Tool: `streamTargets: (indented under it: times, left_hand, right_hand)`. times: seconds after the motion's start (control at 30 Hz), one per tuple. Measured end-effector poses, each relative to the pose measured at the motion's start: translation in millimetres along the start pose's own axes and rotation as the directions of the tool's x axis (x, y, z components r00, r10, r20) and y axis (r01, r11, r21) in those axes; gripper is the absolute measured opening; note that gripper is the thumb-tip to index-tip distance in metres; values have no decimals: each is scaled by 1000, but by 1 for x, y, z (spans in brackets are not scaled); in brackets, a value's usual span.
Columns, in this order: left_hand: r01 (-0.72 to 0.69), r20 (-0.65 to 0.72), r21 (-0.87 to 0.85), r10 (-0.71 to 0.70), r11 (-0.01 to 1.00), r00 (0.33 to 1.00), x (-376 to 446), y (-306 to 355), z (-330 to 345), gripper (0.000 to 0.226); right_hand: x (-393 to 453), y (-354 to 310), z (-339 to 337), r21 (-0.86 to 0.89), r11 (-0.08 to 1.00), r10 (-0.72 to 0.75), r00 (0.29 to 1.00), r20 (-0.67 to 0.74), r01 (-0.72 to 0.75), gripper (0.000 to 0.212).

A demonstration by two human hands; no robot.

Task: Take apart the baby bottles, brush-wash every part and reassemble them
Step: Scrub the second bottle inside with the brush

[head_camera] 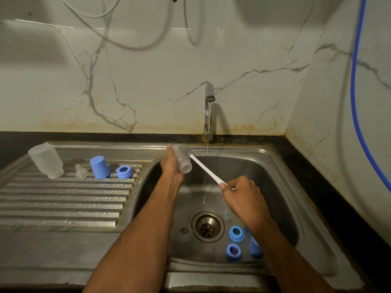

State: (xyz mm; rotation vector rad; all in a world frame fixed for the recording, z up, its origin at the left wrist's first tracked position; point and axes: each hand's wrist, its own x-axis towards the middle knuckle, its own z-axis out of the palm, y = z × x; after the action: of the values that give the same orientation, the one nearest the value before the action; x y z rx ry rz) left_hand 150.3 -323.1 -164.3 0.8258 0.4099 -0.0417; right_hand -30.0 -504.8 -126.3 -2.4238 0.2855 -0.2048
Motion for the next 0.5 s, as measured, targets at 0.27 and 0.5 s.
streamTargets:
  times: [0.27,0.5]
  left_hand:
    - [1,-20,10,-1,1000,1000,3,3,3,79]
    - [27,-72,124,-18,992,997,-2,-6,5,60]
  right_hand:
    - [4,-6,-1,23,999,-30,1000,6,30,34]
    - [-1,1,2,-31,1000,5,1000,-8,-5,32]
